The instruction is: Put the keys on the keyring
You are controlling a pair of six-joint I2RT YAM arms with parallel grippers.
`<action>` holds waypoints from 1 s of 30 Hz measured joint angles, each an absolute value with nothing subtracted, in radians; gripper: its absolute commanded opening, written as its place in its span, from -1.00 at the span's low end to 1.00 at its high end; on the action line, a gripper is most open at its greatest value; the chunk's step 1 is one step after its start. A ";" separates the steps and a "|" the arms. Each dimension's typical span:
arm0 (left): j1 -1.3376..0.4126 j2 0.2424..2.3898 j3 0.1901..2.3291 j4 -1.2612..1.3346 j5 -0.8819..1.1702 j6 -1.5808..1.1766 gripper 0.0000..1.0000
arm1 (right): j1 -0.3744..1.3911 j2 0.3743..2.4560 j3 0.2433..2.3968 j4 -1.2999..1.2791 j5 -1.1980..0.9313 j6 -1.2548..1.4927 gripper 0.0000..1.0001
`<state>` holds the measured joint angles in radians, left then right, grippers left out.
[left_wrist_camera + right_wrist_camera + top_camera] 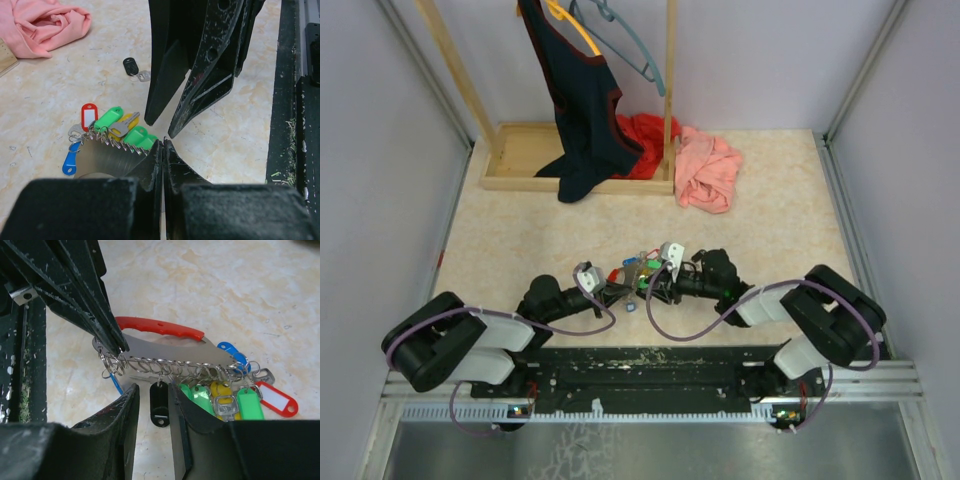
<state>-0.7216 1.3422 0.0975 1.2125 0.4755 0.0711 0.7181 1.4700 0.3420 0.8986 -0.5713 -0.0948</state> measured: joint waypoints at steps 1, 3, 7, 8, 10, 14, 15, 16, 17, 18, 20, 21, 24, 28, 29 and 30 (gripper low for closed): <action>-0.722 1.342 0.097 1.213 0.476 0.071 -0.98 | 0.720 1.482 0.342 0.899 -0.576 -0.099 -0.41; -0.722 1.342 0.096 1.213 0.476 0.071 -0.98 | 0.721 1.501 0.342 0.906 -0.585 -0.105 -0.41; -0.722 1.340 0.096 1.213 0.477 0.071 -0.98 | 0.727 1.538 0.342 0.936 -0.605 -0.105 -0.41; -0.722 1.340 0.096 1.213 0.477 0.071 -0.98 | 0.729 1.544 0.343 0.943 -0.608 -0.105 -0.41; -0.722 1.340 0.096 1.213 0.479 0.071 -0.98 | 0.732 1.555 0.344 0.958 -0.612 -0.105 -0.41; -0.722 1.340 0.096 1.213 0.483 0.071 -0.98 | 0.738 1.582 0.360 0.995 -0.623 -0.104 -0.41; -0.722 1.340 0.096 1.213 0.483 0.071 -0.98 | 0.738 1.589 0.363 1.005 -0.626 -0.104 -0.41; -0.722 1.340 0.096 1.213 0.484 0.071 -0.98 | 0.738 1.593 0.366 1.010 -0.630 -0.104 -0.41; -0.722 1.340 0.096 1.213 0.484 0.071 -0.98 | 0.739 1.597 0.369 1.013 -0.632 -0.104 -0.41; -0.722 1.340 0.096 1.213 0.484 0.071 -0.98 | 0.739 1.600 0.370 1.018 -0.633 -0.104 -0.41; -0.722 1.340 0.096 1.213 0.485 0.071 -0.98 | 0.741 1.605 0.372 1.028 -0.635 -0.104 -0.41; -0.722 1.340 0.096 1.214 0.486 0.071 -0.98 | 0.743 1.610 0.375 1.028 -0.637 -0.104 -0.41; -0.720 1.340 0.096 1.216 0.491 0.071 -0.98 | 0.746 1.625 0.376 1.038 -0.639 -0.102 -0.41; -0.719 1.340 0.096 1.217 0.494 0.071 -0.98 | 0.749 1.662 0.391 1.061 -0.640 -0.099 -0.45; -0.717 1.340 0.096 1.218 0.495 0.071 -0.98 | 0.751 1.676 0.397 1.067 -0.641 -0.095 -0.47; -0.717 1.340 0.096 1.219 0.496 0.071 -0.98 | 0.751 1.684 0.399 1.070 -0.642 -0.093 -0.49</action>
<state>-0.7174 1.3396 0.0956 1.2194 0.4961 0.0708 0.7509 1.6844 0.3988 1.0698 -0.6418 -0.0933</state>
